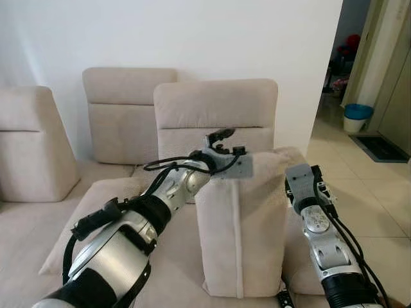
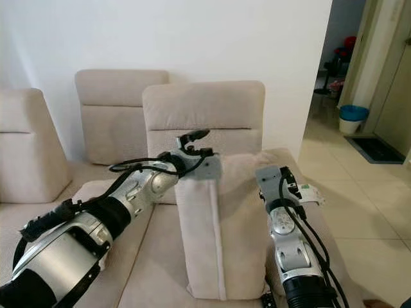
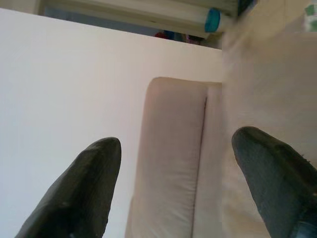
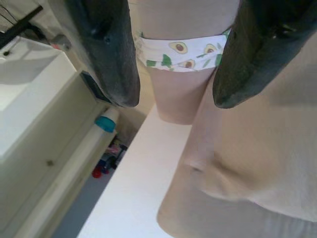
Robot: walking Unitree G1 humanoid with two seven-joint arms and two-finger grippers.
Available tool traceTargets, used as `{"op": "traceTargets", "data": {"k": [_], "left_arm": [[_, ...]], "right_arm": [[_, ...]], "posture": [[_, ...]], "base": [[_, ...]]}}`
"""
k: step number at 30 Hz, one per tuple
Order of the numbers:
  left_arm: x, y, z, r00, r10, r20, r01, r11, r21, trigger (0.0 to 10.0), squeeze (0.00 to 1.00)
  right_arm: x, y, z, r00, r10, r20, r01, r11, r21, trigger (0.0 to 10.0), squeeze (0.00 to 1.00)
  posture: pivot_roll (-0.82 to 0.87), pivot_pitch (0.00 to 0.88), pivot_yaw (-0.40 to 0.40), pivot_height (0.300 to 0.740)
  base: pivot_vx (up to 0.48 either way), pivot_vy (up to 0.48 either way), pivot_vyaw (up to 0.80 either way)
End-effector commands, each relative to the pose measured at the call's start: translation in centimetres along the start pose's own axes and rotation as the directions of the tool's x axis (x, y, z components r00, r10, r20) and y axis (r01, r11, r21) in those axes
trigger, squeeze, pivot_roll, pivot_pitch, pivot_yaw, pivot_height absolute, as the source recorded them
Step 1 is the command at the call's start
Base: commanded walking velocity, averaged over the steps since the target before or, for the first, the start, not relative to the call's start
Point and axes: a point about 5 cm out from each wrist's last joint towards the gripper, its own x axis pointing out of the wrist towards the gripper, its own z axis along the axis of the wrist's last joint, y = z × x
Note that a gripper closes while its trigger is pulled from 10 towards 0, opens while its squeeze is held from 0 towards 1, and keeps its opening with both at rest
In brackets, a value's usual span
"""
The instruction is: Move the pillow to the sofa from floor
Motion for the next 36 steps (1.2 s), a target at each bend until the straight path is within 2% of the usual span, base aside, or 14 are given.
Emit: {"op": "traceTargets", "data": {"k": [1, 7, 10, 12, 16, 18, 21, 22, 24, 26, 30, 32, 34, 36], "left_arm": [[-0.2, -0.6, -0.5, 0.999, -0.028, -0.023, 0.028, 0.999, -0.019, 10.0, 0.00], [-0.4, -1.4, -1.0, 0.997, -0.063, -0.047, 0.061, 0.996, -0.058, 10.0, 0.00], [-0.8, -2.2, -1.8, 0.994, -0.055, -0.098, 0.025, 0.959, -0.284, 10.0, 0.00], [-0.8, -2.2, -1.8, 0.994, -0.055, -0.098, 0.025, 0.959, -0.284, 10.0, 0.00], [-1.2, -2.9, -2.6, 0.987, -0.010, -0.163, -0.077, 0.850, -0.521, 10.0, 0.00], [-1.3, -3.0, -2.7, 0.985, -0.006, -0.170, -0.089, 0.835, -0.544, 10.0, 0.00], [-1.5, -3.3, -3.0, 0.980, 0.027, -0.199, -0.153, 0.742, -0.652, 10.0, 0.00], [-1.5, -3.3, -3.0, 0.980, 0.027, -0.199, -0.153, 0.742, -0.652, 10.0, 0.00], [-2.1, -4.8, -3.2, 0.974, 0.024, -0.227, -0.192, 0.627, -0.755, 10.0, 0.00], [-2.4, -5.4, -3.4, 0.971, 0.015, -0.239, -0.200, 0.599, -0.775, 10.0, 0.00], [-3.7, -7.3, -4.0, 0.965, -0.009, -0.263, -0.227, 0.479, -0.848, 10.0, 0.00], [-3.9, -7.6, -4.0, 0.966, -0.011, -0.259, -0.225, 0.462, -0.858, 10.0, 0.00], [-4.6, -8.3, -4.1, 0.967, -0.010, -0.253, -0.232, 0.364, -0.902, 10.0, 0.00], [-5.0, -8.7, -4.2, 0.968, -0.006, -0.252, -0.236, 0.328, -0.915, 10.0, 0.00]], "right_arm": [[0.1, 0.0, 0.5, 1.000, -0.006, 0.015, 0.006, 1.000, 0.010, 10.0, 0.00], [-0.2, 1.0, 1.0, 0.997, 0.053, 0.048, -0.055, 0.998, 0.028, 10.0, 0.00], [-0.8, 2.2, 1.5, 0.991, 0.100, 0.088, -0.104, 0.994, 0.042, 10.0, 0.00], [-0.8, 2.2, 1.5, 0.991, 0.100, 0.088, -0.104, 0.994, 0.042, 10.0, 0.00], [-1.6, 2.8, 1.7, 0.987, 0.109, 0.122, -0.117, 0.991, 0.058, 10.0, 0.00], [-1.7, 2.9, 1.7, 0.986, 0.109, 0.125, -0.117, 0.991, 0.060, 10.0, 0.00], [-2.2, 3.0, 1.7, 0.985, 0.094, 0.143, -0.106, 0.991, 0.078, 10.0, 0.00], [-2.2, 3.0, 1.7, 0.985, 0.094, 0.143, -0.106, 0.991, 0.078, 10.0, 0.00], [-3.1, 2.9, 2.2, 0.978, 0.040, 0.203, -0.061, 0.993, 0.099, 10.0, 0.00], [-3.5, 3.0, 2.3, 0.975, 0.026, 0.222, -0.049, 0.994, 0.096, 10.0, 0.00], [-5.8, 4.2, 1.6, 0.969, 0.027, 0.246, -0.054, 0.993, 0.103, 10.0, 0.00], [-6.5, 4.5, 1.3, 0.968, 0.031, 0.250, -0.060, 0.992, 0.109, 10.0, 0.00], [-7.3, 4.8, 0.9, 0.966, 0.041, 0.256, -0.073, 0.990, 0.117, 10.0, 0.00], [-7.7, 5.0, 0.7, 0.965, 0.047, 0.260, -0.081, 0.990, 0.120, 10.0, 0.00]], "posture": [[-0.12, 0.004, 0.090, 0.740], [-0.11, 0.005, 0.087, 0.740], [-0.11, 0.006, 0.087, 0.740], [-0.11, 0.006, 0.087, 0.740], [-0.11, 0.008, 0.084, 0.740], [-0.11, 0.008, 0.084, 0.740], [-0.11, 0.008, 0.082, 0.740], [-0.11, 0.008, 0.082, 0.740], [-0.11, 0.008, 0.077, 0.740], [-0.11, 0.008, 0.077, 0.740], [-0.11, 0.008, 0.075, 0.740], [-0.11, 0.008, 0.075, 0.740], [-0.11, 0.009, 0.075, 0.740], [-0.11, 0.009, 0.075, 0.740]], "base": [[0.000, 0.000, 0.00], [0.000, 0.000, 0.00], [0.000, 0.000, 0.00], [0.000, 0.000, 0.00], [0.000, 0.000, 0.00], [0.000, 0.000, 0.00], [0.000, 0.000, 0.00], [0.000, 0.000, 0.00], [0.000, 0.000, 0.00], [0.000, 0.000, 0.00], [0.000, 0.000, 0.00], [0.000, 0.000, 0.00], [0.000, 0.000, 0.00], [0.000, 0.000, 0.00]]}}
